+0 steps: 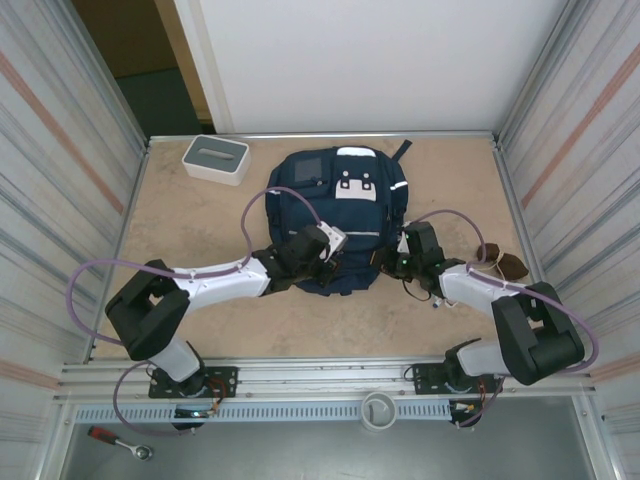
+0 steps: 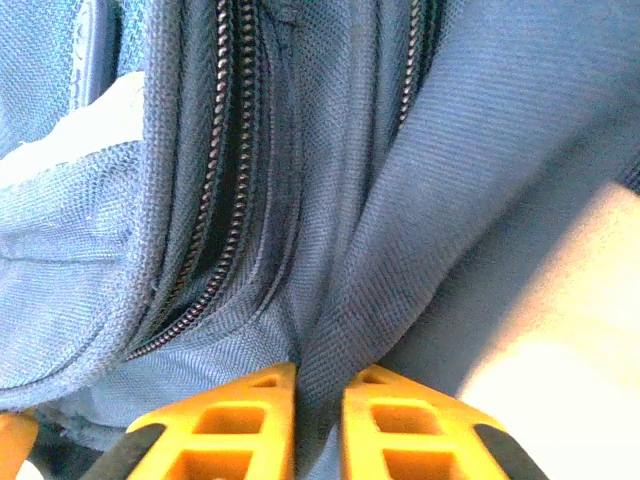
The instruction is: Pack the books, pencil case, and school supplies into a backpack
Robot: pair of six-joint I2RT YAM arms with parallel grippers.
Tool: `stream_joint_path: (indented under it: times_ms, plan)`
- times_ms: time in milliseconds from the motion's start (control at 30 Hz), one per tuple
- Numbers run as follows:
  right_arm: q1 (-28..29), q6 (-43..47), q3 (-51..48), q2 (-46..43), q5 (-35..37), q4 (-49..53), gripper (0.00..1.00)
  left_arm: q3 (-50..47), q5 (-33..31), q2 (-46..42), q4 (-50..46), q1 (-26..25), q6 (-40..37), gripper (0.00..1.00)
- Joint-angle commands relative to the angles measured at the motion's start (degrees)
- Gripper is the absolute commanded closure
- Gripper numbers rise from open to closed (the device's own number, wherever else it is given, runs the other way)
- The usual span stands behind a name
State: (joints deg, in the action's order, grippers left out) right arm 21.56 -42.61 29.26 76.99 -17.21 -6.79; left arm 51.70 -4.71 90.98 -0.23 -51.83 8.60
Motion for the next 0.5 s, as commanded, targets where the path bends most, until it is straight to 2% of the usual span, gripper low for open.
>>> stream_joint_path:
  times_ms: [0,100,200,333,467]
  plan:
    - [-2.7,4.2,0.9,-2.5,3.9,3.1,0.94,-1.5,-6.6,-2.1,-1.5,0.5,-2.6,1.00]
    - [-5.3,6.7,0.5,-4.6,2.8,5.1,1.00,-3.2,-7.9,-2.8,-2.0,2.9,-3.9,1.00]
    - [-6.6,8.5,1.0,-5.3,-0.9,5.2,1.00,-4.4,-9.3,-3.8,-2.5,5.2,-4.6,1.00]
    - [-6.8,10.1,3.3,-5.0,-1.6,6.8,1.00,-5.5,-10.4,-5.2,-3.2,7.3,-4.7,1.00]
    - [-6.9,12.2,6.9,-2.8,-3.0,8.6,1.00,-6.4,-7.8,-7.0,-3.1,7.8,-4.7,1.00]
